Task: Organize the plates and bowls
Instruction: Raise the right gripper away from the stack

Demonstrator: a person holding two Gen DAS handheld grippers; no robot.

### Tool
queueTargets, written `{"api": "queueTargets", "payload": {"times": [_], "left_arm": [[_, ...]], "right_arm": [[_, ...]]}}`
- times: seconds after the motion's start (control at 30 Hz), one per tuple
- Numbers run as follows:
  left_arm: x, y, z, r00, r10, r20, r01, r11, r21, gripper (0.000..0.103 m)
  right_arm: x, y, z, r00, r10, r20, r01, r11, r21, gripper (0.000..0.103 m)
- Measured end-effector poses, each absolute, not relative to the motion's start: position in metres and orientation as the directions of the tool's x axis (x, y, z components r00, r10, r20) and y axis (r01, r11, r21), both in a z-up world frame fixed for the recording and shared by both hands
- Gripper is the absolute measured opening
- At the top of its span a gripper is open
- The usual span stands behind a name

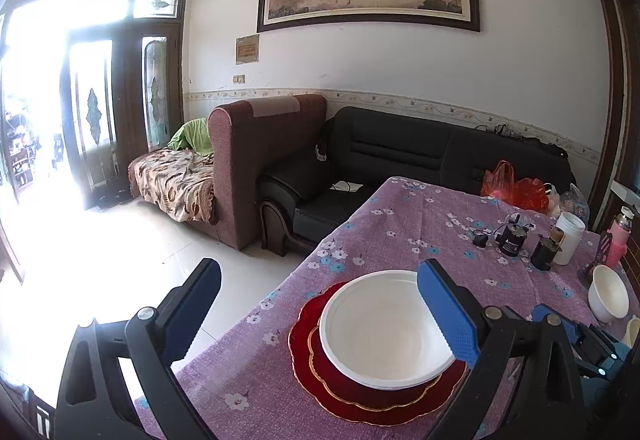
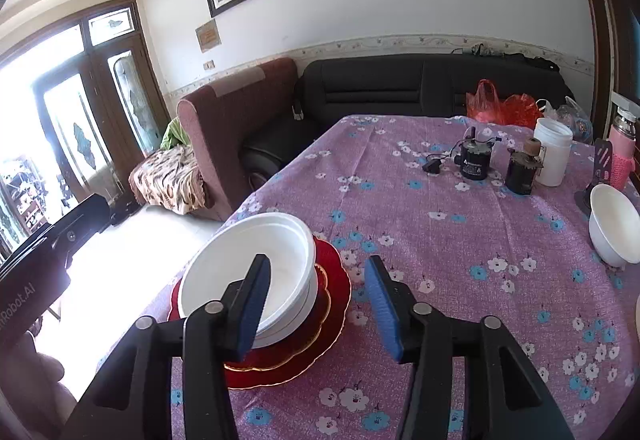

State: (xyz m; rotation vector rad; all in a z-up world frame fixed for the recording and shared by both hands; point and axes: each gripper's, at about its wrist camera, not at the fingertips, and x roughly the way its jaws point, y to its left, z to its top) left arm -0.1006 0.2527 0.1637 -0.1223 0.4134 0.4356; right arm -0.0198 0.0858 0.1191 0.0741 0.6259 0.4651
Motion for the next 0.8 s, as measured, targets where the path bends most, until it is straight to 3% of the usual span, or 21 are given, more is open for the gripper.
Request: {"api": "queueTargets", "payload": {"times": [0.47, 0.8], "left_arm": [[-0.120, 0.304, 0.171, 0.821, 0.395, -0.413, -0.459, 0.886, -0.066, 0.099], [-0.112, 0.309, 0.171, 0.814, 0.394, -0.426, -0.459, 0.887, -0.057, 0.099]], "right_arm": [[-0.005, 0.146, 0.129, 0.691, 0.509, -0.514, -0.430, 0.860, 0.273, 0.067], [0.009, 0.137, 0.122, 0.741, 0.433, -0.513, -0.383, 0.901, 0.206, 0.071]]}}
